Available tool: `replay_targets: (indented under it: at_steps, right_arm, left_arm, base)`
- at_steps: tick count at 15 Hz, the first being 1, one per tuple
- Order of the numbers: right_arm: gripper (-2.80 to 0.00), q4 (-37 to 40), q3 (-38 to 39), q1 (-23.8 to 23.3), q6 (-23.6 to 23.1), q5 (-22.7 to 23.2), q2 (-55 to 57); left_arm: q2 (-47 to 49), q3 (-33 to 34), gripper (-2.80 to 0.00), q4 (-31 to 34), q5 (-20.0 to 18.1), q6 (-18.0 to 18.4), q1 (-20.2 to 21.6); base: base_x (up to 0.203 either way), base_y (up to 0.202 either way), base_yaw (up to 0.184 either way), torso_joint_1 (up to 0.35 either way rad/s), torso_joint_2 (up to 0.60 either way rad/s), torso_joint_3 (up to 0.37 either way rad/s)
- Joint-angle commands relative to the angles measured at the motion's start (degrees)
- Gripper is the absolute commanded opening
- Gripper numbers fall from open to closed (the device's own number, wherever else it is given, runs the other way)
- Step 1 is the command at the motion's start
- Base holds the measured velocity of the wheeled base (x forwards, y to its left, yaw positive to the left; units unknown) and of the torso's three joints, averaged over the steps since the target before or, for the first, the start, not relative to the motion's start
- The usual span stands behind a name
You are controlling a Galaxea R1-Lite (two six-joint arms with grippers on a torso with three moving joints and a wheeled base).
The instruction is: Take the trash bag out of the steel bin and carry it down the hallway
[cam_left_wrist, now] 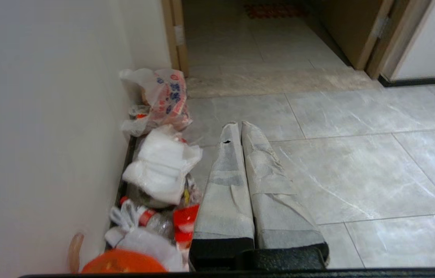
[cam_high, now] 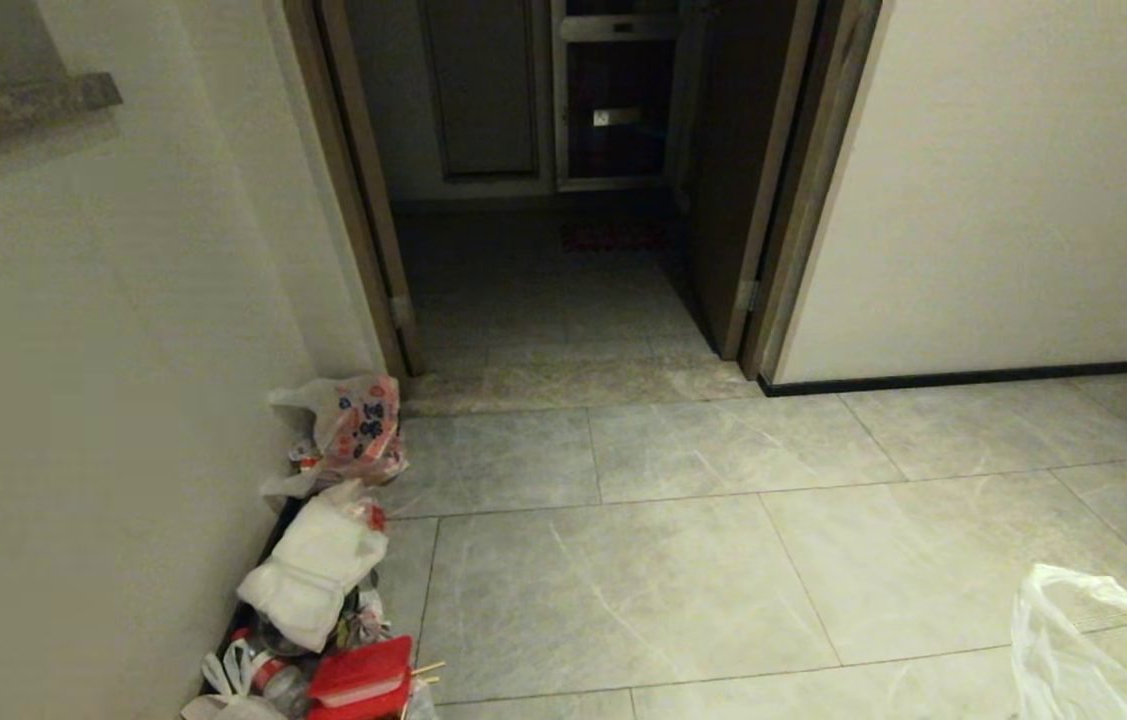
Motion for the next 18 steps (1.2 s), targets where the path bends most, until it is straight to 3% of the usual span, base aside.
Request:
replay_targets:
  at_steps: [1,18]
  right_arm:
    - [-2.80,0.04,0.07,0.05,-0.02,-0.04,0.00]
    - [-2.80,0.04,0.07,0.05,0.07,-0.04,0.00]
  left_arm:
    - [0.09,0.00,-2.80,-0.09,-0.02,-0.01,0.05]
    - [0.09,0.00,-2.80,-0.09,0.07,-0.01,0.05]
  base:
    - [0.179,0.000,-0.003,0.000,0.00,0.002]
    - [0.007,-0.003,0.000,0.000,0.00,0.000]
